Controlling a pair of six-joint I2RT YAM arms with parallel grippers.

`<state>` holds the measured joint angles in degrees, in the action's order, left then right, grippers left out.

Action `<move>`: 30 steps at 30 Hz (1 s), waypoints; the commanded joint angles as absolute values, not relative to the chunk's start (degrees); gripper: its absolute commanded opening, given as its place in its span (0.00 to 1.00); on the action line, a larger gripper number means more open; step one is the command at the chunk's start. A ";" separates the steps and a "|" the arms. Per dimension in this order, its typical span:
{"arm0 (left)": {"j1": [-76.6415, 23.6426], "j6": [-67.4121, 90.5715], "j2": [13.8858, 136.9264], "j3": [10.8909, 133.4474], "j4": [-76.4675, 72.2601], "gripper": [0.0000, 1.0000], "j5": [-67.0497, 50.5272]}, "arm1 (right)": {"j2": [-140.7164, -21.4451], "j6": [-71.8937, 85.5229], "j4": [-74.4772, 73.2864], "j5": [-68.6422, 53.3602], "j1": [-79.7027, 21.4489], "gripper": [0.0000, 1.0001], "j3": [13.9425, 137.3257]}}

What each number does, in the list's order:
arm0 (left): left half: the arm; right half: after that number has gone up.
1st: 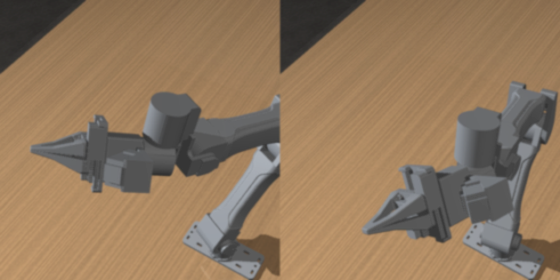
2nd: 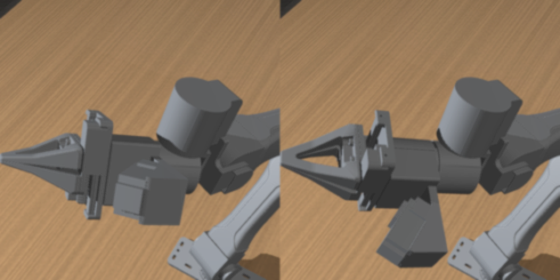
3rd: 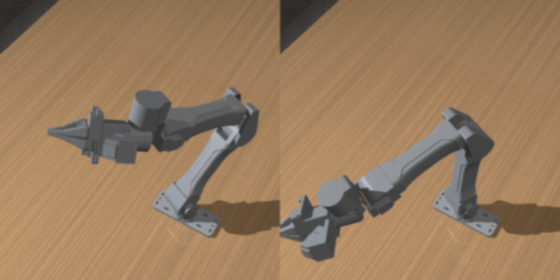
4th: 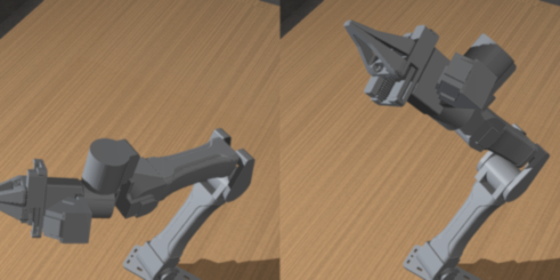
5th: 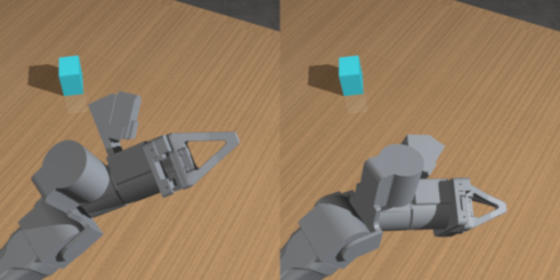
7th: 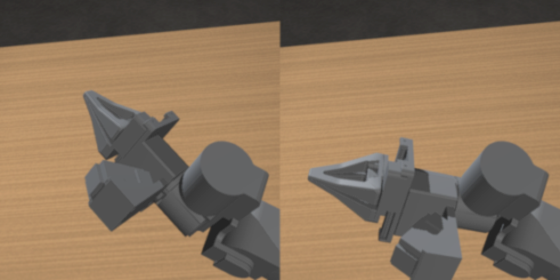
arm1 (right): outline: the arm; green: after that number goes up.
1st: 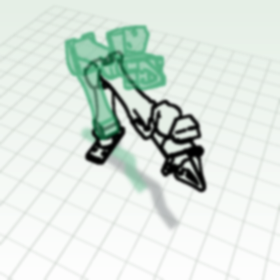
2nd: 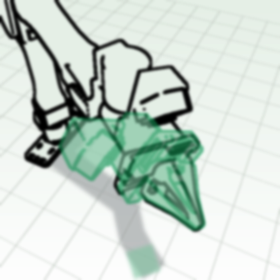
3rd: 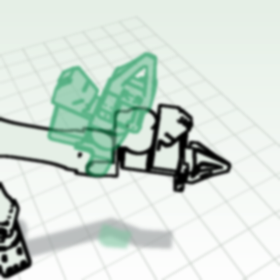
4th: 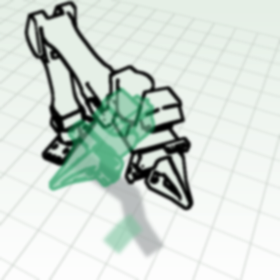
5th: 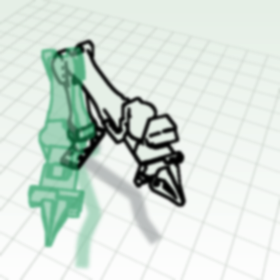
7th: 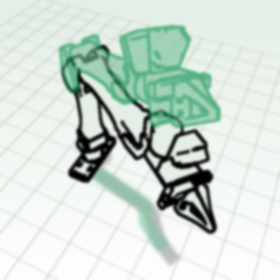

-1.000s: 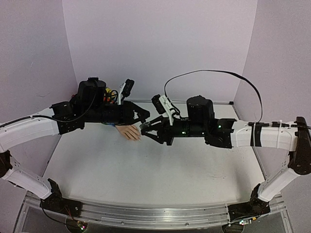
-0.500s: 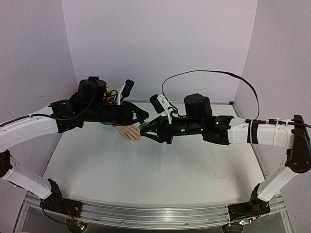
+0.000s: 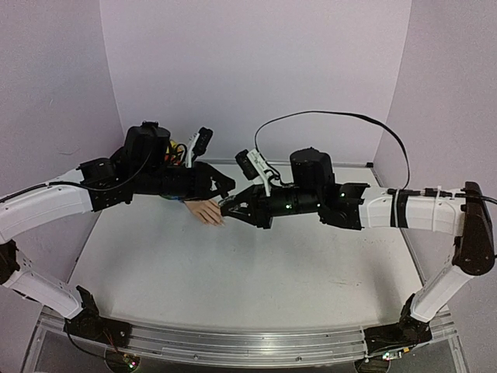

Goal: Paint the nails
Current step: Unscrew the cap of the nail polish bottle.

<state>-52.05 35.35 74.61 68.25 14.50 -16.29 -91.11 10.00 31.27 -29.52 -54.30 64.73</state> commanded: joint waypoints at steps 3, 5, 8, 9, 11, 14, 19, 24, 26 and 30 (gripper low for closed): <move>-52.47 39.60 73.40 72.23 18.95 0.00 -9.82 | -91.33 7.61 34.44 -20.11 -54.46 0.00 66.18; -52.54 48.01 74.57 74.53 28.06 0.00 0.74 | -91.55 1.90 33.98 -3.87 -57.49 0.00 65.54; -52.81 54.94 76.04 74.86 29.71 0.00 5.53 | -93.32 -3.50 39.93 13.89 -59.50 0.00 63.53; -52.86 55.71 76.69 75.15 29.66 0.00 5.66 | -93.90 -4.38 41.37 15.12 -59.50 0.00 63.39; -52.84 55.19 78.18 76.54 29.62 0.00 4.98 | -94.89 -4.92 42.09 12.34 -59.13 0.00 63.93; -52.82 52.51 79.47 78.30 29.30 0.12 1.76 | -94.74 -3.31 42.10 2.75 -57.85 0.00 64.17; -52.82 47.71 74.79 72.16 20.57 0.58 -4.22 | -91.39 3.21 41.75 -14.31 -53.82 0.00 61.38; -52.81 42.59 68.27 65.82 14.12 0.99 -10.06 | -87.18 11.33 41.89 -33.87 -48.95 0.00 58.86; -52.77 41.71 67.02 64.72 11.70 1.00 -14.04 | -85.66 14.14 42.18 -39.87 -47.98 0.00 58.48; -52.82 40.79 67.07 64.42 6.76 0.95 -20.79 | -83.47 20.51 44.27 -47.30 -47.45 0.00 58.64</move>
